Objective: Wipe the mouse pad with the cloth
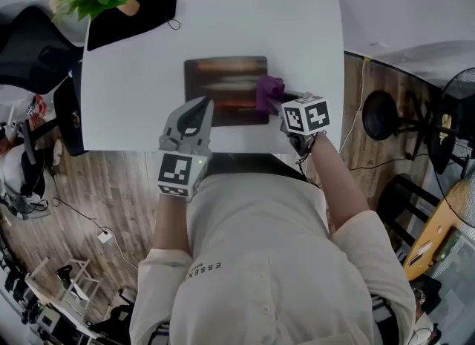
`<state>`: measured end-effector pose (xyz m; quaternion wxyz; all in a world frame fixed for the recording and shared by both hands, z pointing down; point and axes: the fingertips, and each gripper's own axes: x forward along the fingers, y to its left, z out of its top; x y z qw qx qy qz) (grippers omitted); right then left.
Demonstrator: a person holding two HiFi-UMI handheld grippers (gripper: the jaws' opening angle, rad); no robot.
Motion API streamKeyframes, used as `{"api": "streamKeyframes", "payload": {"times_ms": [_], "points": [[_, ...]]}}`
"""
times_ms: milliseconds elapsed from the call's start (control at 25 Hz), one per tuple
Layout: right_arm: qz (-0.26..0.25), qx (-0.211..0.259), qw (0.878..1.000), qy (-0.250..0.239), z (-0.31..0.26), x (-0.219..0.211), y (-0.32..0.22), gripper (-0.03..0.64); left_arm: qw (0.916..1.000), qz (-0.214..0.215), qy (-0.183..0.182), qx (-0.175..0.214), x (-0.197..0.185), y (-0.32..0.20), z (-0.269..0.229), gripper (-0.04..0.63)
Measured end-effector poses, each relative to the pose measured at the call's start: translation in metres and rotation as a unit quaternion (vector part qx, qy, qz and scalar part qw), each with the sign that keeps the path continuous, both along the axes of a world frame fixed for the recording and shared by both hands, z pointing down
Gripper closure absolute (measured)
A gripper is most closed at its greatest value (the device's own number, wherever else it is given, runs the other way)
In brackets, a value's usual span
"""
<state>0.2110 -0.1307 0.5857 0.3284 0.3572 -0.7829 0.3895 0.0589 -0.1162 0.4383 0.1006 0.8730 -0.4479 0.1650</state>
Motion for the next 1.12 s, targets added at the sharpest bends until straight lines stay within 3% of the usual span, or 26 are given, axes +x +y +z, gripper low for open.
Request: {"api": "streamKeyframes", "payload": {"times_ms": [240, 440, 720, 1120], "points": [[0.02, 0.006, 0.999, 0.034, -0.005, 0.014, 0.003, 0.526, 0.9999, 0.008, 0.0, 0.014, -0.001, 0.003, -0.01, 0.594], [0.033, 0.025, 0.998, 0.037, -0.024, 0.0, 0.006, 0.526, 0.9994, 0.028, 0.003, 0.02, -0.012, 0.003, -0.016, 0.594], [0.003, 0.04, 0.999, 0.003, -0.048, -0.081, 0.029, 0.526, 0.9993, 0.035, 0.002, 0.016, -0.063, 0.011, -0.021, 0.594], [-0.051, 0.017, 0.998, -0.02, -0.032, -0.193, 0.063, 0.526, 0.9996, 0.027, -0.004, -0.007, -0.134, 0.034, -0.005, 0.594]]}}
